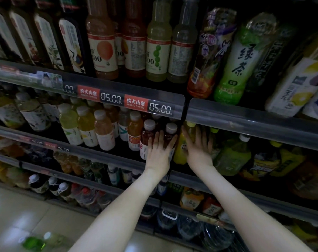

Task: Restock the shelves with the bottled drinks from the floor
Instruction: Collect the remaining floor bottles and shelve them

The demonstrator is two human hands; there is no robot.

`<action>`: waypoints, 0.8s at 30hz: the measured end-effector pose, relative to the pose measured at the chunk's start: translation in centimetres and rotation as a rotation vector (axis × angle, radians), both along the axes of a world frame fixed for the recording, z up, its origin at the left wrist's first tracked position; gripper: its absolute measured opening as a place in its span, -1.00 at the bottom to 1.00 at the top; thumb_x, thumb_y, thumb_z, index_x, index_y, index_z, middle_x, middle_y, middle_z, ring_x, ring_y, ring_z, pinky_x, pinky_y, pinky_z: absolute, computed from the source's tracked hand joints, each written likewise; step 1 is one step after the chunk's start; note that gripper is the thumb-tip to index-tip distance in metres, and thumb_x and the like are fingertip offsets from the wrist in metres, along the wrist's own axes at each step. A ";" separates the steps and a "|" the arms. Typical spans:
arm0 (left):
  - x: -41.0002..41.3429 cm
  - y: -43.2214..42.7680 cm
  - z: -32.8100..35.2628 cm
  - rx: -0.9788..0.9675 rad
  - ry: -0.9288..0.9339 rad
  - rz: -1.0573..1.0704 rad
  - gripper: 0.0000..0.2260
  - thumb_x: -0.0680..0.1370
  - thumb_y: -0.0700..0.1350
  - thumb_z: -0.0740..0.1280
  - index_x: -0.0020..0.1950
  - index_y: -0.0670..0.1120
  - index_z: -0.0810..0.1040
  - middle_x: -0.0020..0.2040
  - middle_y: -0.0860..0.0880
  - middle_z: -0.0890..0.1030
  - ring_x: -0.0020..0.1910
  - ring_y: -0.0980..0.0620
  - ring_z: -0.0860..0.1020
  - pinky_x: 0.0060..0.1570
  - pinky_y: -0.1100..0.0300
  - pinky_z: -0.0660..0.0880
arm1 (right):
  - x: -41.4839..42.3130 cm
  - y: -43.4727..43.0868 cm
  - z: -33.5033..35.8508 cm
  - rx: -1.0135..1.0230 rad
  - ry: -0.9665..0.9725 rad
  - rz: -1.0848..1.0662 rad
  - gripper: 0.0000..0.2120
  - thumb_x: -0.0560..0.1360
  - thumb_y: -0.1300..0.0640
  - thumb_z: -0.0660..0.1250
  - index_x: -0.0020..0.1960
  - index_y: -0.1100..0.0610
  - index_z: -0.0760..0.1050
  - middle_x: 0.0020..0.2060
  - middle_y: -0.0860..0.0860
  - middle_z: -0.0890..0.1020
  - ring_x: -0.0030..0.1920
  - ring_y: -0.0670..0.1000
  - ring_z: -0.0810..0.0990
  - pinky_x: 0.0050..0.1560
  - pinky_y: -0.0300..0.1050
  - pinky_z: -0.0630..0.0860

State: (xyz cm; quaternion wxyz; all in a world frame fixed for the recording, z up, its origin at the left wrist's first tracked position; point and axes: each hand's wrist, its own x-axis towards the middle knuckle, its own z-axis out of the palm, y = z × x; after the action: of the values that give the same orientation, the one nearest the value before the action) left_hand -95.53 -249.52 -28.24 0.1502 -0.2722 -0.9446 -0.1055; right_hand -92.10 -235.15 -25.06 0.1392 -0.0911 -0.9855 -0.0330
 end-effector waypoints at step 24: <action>17.9 -30.2 -12.8 0.164 -0.611 0.688 -0.49 0.56 -0.19 0.20 0.51 -0.19 0.20 0.49 -0.15 0.25 0.42 -0.15 0.28 0.37 0.07 0.26 | 5.9 -26.4 -17.0 -0.336 -0.540 1.023 -0.50 0.57 0.23 0.18 0.50 0.18 0.22 0.42 0.09 0.37 0.43 0.08 0.30 0.42 -0.10 0.20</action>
State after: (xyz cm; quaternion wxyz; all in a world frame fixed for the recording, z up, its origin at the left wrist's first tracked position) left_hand -77.64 -279.74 -41.08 -0.0878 0.1133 -0.9694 -0.1991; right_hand -86.21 -261.51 -42.08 -0.1341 0.3854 -0.8965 0.1724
